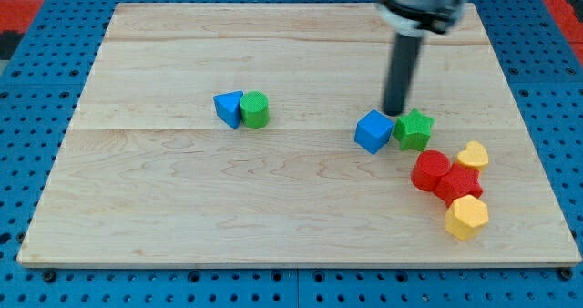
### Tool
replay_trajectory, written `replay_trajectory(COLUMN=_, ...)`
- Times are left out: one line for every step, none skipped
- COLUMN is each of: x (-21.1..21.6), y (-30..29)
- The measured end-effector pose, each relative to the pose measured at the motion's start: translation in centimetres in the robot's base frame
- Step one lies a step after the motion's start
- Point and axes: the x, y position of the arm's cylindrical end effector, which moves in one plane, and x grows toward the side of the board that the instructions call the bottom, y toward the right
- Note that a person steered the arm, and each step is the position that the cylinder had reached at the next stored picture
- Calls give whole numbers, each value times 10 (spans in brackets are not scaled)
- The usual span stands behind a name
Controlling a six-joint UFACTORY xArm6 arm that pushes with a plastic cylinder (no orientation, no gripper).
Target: Push the blue cube and green star into the group of yellow and red blocks
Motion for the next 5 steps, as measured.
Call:
replay_trajectory(x=24, y=46)
replay_trajectory(x=-28, y=-16)
replay_trajectory(x=-28, y=-82)
replay_trajectory(x=0, y=-103)
replay_trajectory(x=26, y=-71)
